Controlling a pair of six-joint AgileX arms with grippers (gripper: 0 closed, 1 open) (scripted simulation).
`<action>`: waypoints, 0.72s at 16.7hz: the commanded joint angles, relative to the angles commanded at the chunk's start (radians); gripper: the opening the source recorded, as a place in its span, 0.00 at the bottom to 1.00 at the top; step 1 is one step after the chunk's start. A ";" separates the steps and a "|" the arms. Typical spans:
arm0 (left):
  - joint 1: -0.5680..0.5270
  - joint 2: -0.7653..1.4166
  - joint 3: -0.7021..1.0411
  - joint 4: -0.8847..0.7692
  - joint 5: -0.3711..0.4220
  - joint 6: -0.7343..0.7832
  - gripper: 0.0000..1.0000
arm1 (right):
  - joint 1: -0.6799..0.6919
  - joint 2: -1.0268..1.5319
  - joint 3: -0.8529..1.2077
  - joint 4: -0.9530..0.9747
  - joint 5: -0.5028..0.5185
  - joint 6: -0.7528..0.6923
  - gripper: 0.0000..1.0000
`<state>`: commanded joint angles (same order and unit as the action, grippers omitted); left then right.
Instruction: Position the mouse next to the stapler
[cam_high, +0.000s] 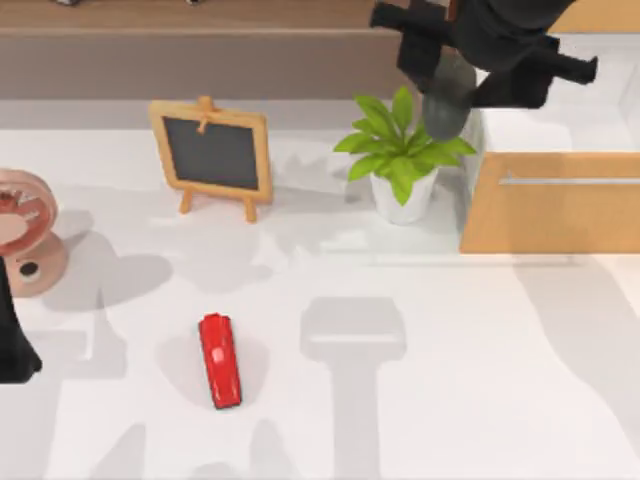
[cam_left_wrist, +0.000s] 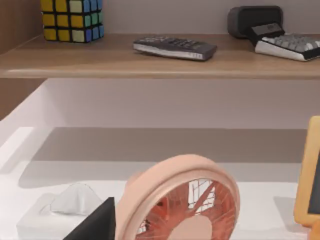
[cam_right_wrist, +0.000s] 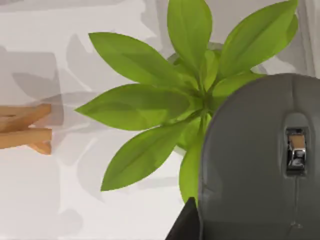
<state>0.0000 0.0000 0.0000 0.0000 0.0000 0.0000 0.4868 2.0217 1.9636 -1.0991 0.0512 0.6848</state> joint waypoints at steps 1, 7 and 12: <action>0.000 0.000 0.000 0.000 0.000 0.000 1.00 | 0.037 -0.002 -0.020 0.008 -0.002 0.029 0.00; 0.000 0.000 0.000 0.000 0.000 0.000 1.00 | 0.241 0.049 -0.170 0.057 -0.002 0.156 0.00; 0.000 0.000 0.000 0.000 0.000 0.000 1.00 | 0.357 0.113 -0.281 0.091 0.016 0.205 0.00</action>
<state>0.0000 0.0000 0.0000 0.0000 0.0000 0.0000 0.8437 2.1350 1.6826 -1.0079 0.0671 0.8901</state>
